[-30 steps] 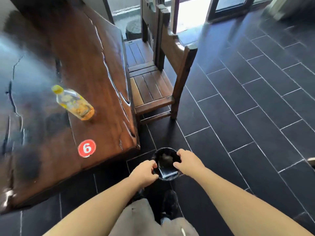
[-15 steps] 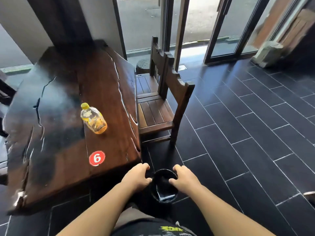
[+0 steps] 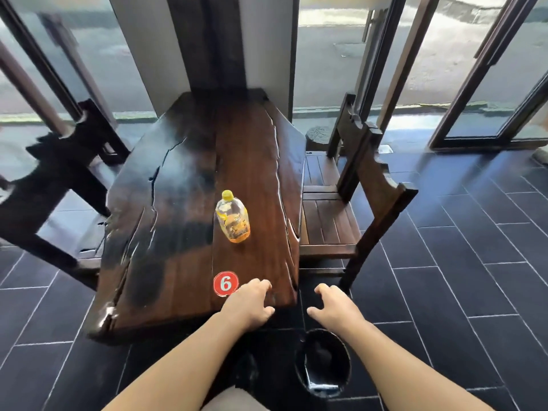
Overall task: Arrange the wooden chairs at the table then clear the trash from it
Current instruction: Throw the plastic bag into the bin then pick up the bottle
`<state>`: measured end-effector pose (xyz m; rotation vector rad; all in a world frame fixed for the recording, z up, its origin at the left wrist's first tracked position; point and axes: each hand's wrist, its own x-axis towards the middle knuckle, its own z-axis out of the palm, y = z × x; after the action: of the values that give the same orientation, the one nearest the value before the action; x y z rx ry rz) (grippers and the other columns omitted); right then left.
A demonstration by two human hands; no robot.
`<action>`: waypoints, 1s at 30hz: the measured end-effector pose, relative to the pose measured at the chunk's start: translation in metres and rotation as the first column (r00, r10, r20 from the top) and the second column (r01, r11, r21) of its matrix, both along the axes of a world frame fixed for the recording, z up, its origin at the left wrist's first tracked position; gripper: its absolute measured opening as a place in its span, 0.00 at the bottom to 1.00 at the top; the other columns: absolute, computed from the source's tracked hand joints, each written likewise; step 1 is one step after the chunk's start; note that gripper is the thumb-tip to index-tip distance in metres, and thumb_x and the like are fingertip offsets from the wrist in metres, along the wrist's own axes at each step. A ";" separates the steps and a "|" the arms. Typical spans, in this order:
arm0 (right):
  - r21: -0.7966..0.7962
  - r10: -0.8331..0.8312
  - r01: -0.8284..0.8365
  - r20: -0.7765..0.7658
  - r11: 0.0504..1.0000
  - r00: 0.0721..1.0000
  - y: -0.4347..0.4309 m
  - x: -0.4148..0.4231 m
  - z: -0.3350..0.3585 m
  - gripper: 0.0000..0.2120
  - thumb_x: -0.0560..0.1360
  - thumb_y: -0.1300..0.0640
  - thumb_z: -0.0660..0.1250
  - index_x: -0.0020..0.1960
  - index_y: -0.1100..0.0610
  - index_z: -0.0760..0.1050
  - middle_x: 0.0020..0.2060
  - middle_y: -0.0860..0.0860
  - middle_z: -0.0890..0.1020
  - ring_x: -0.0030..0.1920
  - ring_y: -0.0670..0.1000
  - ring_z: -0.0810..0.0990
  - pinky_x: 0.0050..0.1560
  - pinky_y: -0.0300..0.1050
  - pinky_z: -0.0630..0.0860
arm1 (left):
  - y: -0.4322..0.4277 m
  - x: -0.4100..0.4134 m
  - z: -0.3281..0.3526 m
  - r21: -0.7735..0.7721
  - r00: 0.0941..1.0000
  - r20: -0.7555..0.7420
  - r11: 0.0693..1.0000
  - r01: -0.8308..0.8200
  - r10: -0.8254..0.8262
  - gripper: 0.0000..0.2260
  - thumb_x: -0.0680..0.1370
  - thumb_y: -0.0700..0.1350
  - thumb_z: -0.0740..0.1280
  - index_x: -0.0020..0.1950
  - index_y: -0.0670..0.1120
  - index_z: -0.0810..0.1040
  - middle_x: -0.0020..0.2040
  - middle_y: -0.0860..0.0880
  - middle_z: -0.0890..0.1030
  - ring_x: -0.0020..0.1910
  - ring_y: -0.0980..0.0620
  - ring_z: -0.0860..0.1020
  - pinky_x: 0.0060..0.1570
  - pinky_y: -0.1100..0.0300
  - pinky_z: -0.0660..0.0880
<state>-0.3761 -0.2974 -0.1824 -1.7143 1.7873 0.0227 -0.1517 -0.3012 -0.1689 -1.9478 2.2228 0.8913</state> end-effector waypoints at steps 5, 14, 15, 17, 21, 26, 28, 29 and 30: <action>0.003 0.010 -0.010 0.065 1.000 0.998 -0.040 0.054 0.004 0.24 0.74 0.43 0.68 0.65 0.52 0.71 0.57 0.51 0.75 0.56 0.52 0.77 0.59 0.48 0.75 | -0.035 0.054 0.001 0.011 0.998 0.016 0.998 -0.055 0.055 0.25 0.77 0.54 0.68 0.73 0.50 0.68 0.67 0.50 0.73 0.66 0.47 0.74 0.64 0.49 0.73; -0.042 -0.125 0.137 0.216 0.990 0.968 -0.123 0.132 0.005 0.24 0.76 0.43 0.70 0.67 0.53 0.72 0.52 0.49 0.78 0.51 0.48 0.77 0.51 0.40 0.72 | -0.109 0.134 -0.003 0.057 0.940 -0.190 0.959 -0.279 0.284 0.26 0.76 0.53 0.72 0.71 0.49 0.70 0.66 0.49 0.76 0.60 0.50 0.77 0.58 0.57 0.77; -0.048 -0.154 0.170 0.240 0.984 0.958 -0.132 0.138 0.004 0.24 0.76 0.43 0.70 0.67 0.53 0.73 0.52 0.49 0.78 0.51 0.49 0.78 0.50 0.40 0.73 | -0.116 0.139 -0.004 0.061 0.921 -0.234 0.950 -0.307 0.312 0.25 0.76 0.53 0.72 0.71 0.49 0.71 0.65 0.49 0.77 0.59 0.51 0.77 0.56 0.58 0.77; -0.044 -0.213 0.236 0.299 0.971 0.930 -0.146 0.148 -0.001 0.23 0.76 0.44 0.71 0.66 0.53 0.73 0.52 0.50 0.80 0.51 0.49 0.79 0.46 0.38 0.74 | -0.129 0.150 -0.010 0.059 0.902 -0.281 0.944 -0.325 0.328 0.25 0.76 0.52 0.72 0.70 0.49 0.71 0.65 0.49 0.77 0.58 0.51 0.77 0.55 0.59 0.76; -0.020 -0.297 0.333 0.403 0.943 0.866 -0.170 0.165 -0.011 0.26 0.74 0.44 0.72 0.68 0.53 0.73 0.54 0.50 0.80 0.52 0.48 0.80 0.42 0.34 0.72 | -0.154 0.168 -0.027 0.031 0.882 -0.327 0.937 -0.348 0.339 0.29 0.75 0.52 0.73 0.73 0.49 0.68 0.68 0.48 0.74 0.64 0.50 0.75 0.63 0.55 0.75; 0.020 -0.307 0.344 0.503 0.939 0.808 -0.200 0.180 -0.025 0.35 0.71 0.41 0.74 0.73 0.51 0.67 0.62 0.49 0.77 0.60 0.48 0.77 0.57 0.42 0.76 | -0.185 0.177 -0.054 0.057 0.838 -0.403 0.924 -0.379 0.369 0.39 0.73 0.52 0.76 0.78 0.50 0.60 0.74 0.48 0.67 0.68 0.49 0.72 0.66 0.52 0.73; 0.027 -0.279 0.310 0.515 0.950 0.810 -0.212 0.182 -0.032 0.40 0.68 0.37 0.73 0.74 0.51 0.66 0.65 0.48 0.75 0.64 0.48 0.76 0.62 0.46 0.75 | -0.193 0.176 -0.065 0.090 0.803 -0.449 0.914 -0.396 0.392 0.43 0.71 0.52 0.78 0.79 0.51 0.57 0.76 0.48 0.64 0.68 0.49 0.71 0.67 0.52 0.73; 0.028 -0.264 0.293 0.523 0.956 0.811 -0.217 0.183 -0.036 0.43 0.66 0.35 0.72 0.75 0.51 0.65 0.67 0.48 0.74 0.66 0.48 0.75 0.64 0.48 0.75 | -0.195 0.175 -0.070 0.099 0.792 -0.463 0.912 -0.399 0.397 0.45 0.71 0.52 0.78 0.79 0.52 0.55 0.77 0.49 0.63 0.70 0.49 0.70 0.68 0.51 0.72; 0.030 -0.253 0.281 0.532 0.959 0.808 -0.222 0.184 -0.039 0.45 0.64 0.33 0.71 0.75 0.51 0.65 0.69 0.48 0.73 0.67 0.48 0.73 0.66 0.50 0.74 | -0.198 0.173 -0.075 0.103 0.789 -0.470 0.912 -0.396 0.396 0.47 0.70 0.52 0.79 0.80 0.53 0.53 0.78 0.49 0.61 0.72 0.49 0.67 0.70 0.49 0.70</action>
<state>-0.1918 -0.5189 -0.2217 -1.3074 1.5841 -0.5734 0.0211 -0.4992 -0.2435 -2.4703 2.0323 1.5904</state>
